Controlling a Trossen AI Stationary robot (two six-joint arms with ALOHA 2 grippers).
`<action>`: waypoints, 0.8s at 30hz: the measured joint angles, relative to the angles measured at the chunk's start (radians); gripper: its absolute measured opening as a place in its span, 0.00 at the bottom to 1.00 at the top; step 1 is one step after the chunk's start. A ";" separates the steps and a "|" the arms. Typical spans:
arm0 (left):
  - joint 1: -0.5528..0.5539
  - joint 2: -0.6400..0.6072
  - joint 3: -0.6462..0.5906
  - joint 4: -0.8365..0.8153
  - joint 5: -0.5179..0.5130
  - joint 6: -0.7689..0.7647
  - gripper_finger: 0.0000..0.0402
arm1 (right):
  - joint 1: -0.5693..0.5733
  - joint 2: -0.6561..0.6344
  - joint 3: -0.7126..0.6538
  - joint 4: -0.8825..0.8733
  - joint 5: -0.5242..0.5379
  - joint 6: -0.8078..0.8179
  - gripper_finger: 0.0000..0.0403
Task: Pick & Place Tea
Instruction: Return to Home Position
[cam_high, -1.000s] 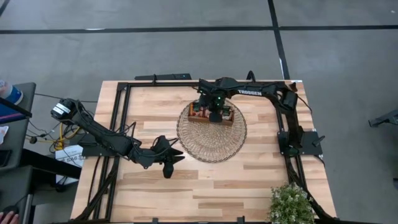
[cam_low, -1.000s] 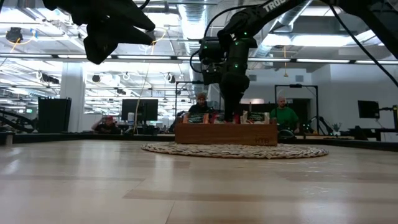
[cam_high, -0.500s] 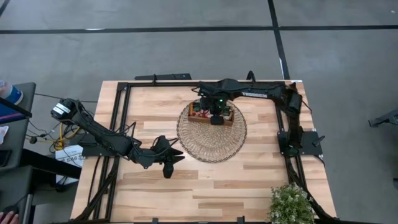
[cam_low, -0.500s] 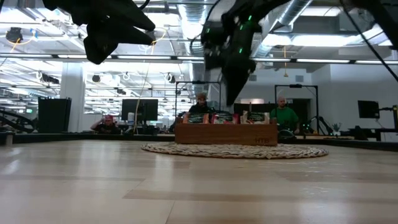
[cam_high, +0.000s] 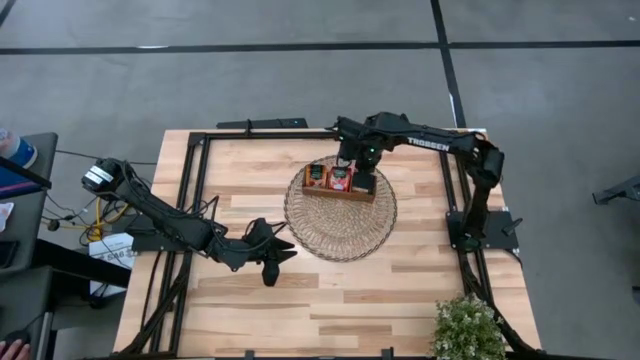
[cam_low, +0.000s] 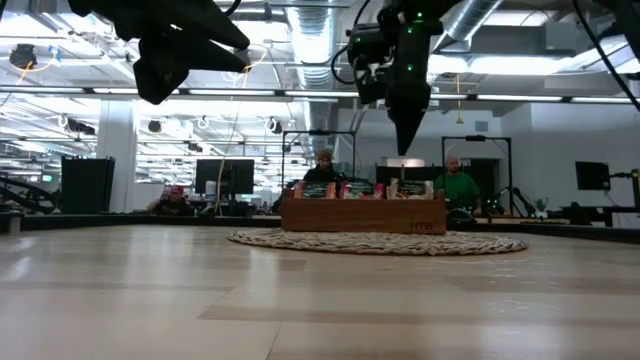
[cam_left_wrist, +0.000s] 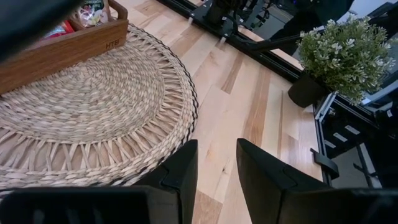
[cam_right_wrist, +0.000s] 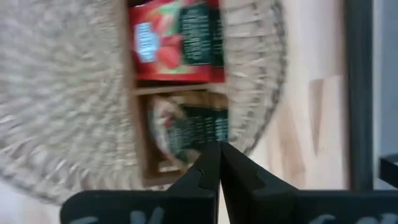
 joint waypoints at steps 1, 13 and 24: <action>0.000 0.000 0.000 0.000 0.000 0.000 0.25 | 0.001 0.000 -0.002 0.003 0.011 0.004 0.00; 0.025 -0.087 0.075 0.080 0.032 0.348 0.25 | 0.181 -0.542 -0.146 0.178 -0.038 0.116 0.00; 0.005 -0.489 0.131 -0.133 0.318 0.611 0.25 | 0.579 -1.167 -0.805 0.719 0.239 0.378 0.00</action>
